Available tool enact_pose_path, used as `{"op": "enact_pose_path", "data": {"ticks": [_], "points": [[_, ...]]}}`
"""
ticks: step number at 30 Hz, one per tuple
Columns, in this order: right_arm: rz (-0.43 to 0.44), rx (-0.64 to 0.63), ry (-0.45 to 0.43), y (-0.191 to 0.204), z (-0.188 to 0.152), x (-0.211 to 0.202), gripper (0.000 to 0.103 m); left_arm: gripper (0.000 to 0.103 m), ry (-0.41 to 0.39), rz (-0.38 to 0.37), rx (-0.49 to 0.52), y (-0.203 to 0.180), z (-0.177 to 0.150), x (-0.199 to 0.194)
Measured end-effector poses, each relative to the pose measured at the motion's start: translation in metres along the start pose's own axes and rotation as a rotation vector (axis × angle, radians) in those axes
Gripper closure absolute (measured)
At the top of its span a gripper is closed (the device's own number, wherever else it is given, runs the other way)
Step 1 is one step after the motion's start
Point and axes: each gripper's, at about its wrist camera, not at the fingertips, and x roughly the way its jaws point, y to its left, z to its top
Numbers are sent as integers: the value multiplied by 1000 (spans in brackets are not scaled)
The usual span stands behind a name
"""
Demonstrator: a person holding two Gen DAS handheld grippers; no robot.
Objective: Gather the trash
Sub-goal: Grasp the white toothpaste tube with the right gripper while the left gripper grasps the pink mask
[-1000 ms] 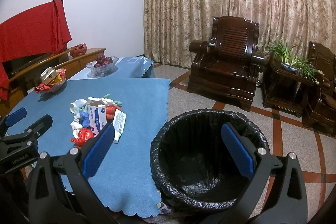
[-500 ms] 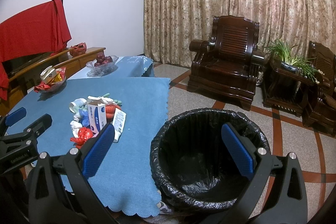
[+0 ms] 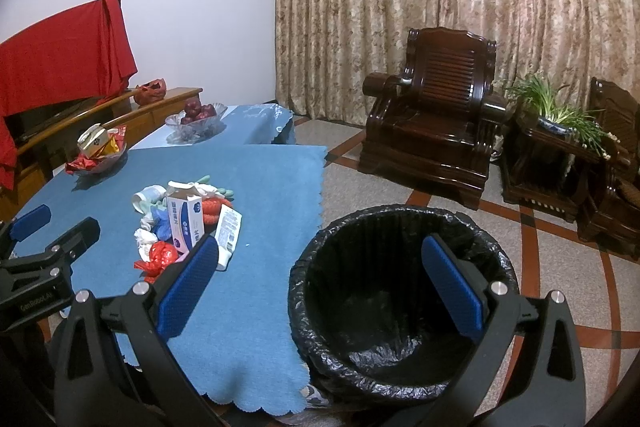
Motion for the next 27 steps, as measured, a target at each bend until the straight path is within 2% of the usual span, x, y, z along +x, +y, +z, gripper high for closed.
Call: {"op": "enact_pose_path", "data": {"ticks": [6,12,16,20,27], "points": [[3,-3,10,14,-11,15,5,6,7,0,-6,21,-19,11],[14,-12,22,17,-5,15,5,6,9,7,-8,8,-11,1],[42,-15,34,24,2,31,5,6,-4,38,-6,15,-8,7],[80,-30,39,39,1,49,5,6,-23,108,-5,35,-9,17],[128,-57,66,77,-7,94,5,6,-2,161,-41,73,-17,37]]}}
